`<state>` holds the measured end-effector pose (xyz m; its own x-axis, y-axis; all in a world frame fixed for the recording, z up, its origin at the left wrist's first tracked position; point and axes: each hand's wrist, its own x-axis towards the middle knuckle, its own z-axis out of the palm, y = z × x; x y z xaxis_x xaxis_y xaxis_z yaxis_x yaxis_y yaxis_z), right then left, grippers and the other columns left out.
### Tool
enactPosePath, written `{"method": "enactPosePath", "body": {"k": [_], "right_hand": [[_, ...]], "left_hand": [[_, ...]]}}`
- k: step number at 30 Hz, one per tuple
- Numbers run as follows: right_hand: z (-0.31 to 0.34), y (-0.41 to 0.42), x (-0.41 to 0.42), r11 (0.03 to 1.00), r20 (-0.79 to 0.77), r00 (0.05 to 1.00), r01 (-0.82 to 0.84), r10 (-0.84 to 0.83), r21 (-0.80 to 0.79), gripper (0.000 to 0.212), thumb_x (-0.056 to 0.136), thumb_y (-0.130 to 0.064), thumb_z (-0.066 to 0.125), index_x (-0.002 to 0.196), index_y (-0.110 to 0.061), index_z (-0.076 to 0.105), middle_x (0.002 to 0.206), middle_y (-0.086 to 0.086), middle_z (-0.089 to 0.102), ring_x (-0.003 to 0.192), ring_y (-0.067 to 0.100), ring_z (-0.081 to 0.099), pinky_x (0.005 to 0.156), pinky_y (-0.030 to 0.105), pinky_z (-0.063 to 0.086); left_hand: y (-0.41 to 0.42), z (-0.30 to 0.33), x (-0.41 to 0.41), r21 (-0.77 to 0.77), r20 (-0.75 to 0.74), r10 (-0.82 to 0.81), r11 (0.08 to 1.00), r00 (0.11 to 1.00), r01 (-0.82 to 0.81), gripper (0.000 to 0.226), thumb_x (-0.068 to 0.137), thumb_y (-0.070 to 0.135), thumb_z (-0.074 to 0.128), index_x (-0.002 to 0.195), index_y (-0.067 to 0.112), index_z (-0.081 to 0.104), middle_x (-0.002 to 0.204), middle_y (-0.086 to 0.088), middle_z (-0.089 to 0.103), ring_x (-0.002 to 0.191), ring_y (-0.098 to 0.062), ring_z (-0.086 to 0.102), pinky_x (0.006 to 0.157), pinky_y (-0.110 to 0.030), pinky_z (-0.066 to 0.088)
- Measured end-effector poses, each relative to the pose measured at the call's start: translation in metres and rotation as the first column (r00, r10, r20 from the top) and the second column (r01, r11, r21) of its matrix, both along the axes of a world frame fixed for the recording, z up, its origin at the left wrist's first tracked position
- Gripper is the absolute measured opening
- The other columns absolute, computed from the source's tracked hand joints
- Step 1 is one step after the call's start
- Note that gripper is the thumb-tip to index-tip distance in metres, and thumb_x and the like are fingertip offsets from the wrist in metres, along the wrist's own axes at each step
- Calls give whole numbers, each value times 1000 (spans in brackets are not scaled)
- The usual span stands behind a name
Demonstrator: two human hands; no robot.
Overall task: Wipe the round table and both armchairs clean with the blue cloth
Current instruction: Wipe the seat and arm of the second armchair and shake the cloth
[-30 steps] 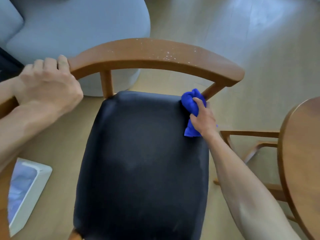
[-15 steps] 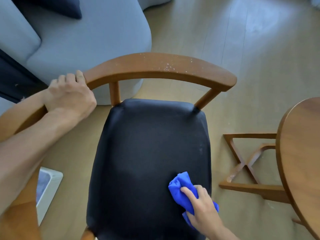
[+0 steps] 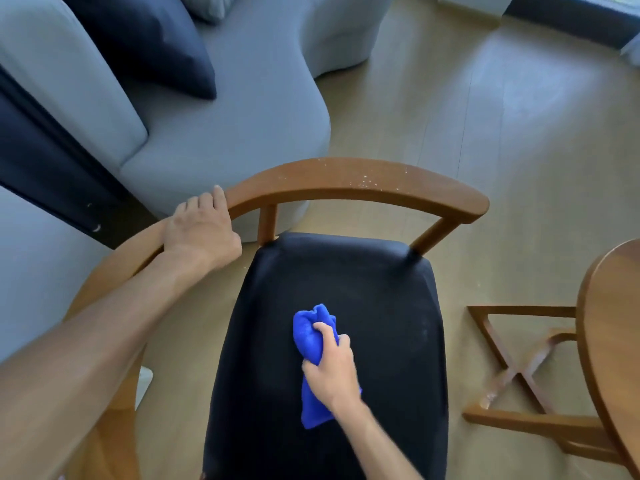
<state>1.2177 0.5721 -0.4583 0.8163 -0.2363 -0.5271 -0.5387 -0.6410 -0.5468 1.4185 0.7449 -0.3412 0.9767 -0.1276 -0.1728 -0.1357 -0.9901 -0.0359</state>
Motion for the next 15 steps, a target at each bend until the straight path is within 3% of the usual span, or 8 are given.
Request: {"method": "enactPosePath", "body": {"k": [4, 8, 11, 13, 15], "right_hand": [[33, -42, 24, 996, 45, 998, -43, 40, 77, 57, 82, -28, 60, 133, -42, 40, 105, -6, 42, 87, 8, 52, 75, 22, 43], [86, -31, 76, 975, 247, 966, 26, -81, 219, 57, 80, -32, 66, 130, -45, 41, 113, -9, 49, 90, -4, 51, 69, 9, 36], [128, -5, 127, 966, 430, 901, -57, -59, 252, 59, 81, -34, 67, 133, -42, 40, 118, -8, 48, 92, -8, 49, 71, 7, 35], [147, 19, 160, 972, 555, 831, -138, 10, 189, 62, 84, -37, 65, 139, -39, 34, 125, -2, 45, 96, 0, 51, 81, 12, 38], [154, 40, 190, 984, 591, 793, -177, 144, -3, 65, 87, -47, 58, 144, -35, 27, 142, 9, 35, 117, 23, 48, 97, 35, 42]], "left_hand": [[-3, 7, 0, -38, -69, 23, 999, 997, -26, 70, 85, 22, 50, 145, 5, 18, 136, -16, 43, 123, -32, 44, 105, -42, 35], [-2, 13, 5, -121, -134, 71, 989, 988, -88, 65, 85, 16, 51, 143, 8, 24, 134, -14, 43, 121, -30, 43, 104, -41, 35], [1, 17, 10, -281, -169, 141, 942, 976, -185, 56, 84, 11, 53, 137, 13, 36, 127, -10, 46, 114, -27, 44, 95, -40, 39], [1, 18, 13, -388, -166, 208, 885, 964, -258, 53, 85, 11, 54, 137, 12, 40, 129, -12, 46, 115, -28, 45, 91, -40, 40], [1, 20, 15, -485, -160, 288, 810, 944, -330, 58, 90, 13, 54, 144, 9, 33, 138, -15, 43, 125, -30, 43, 97, -42, 40]]}}
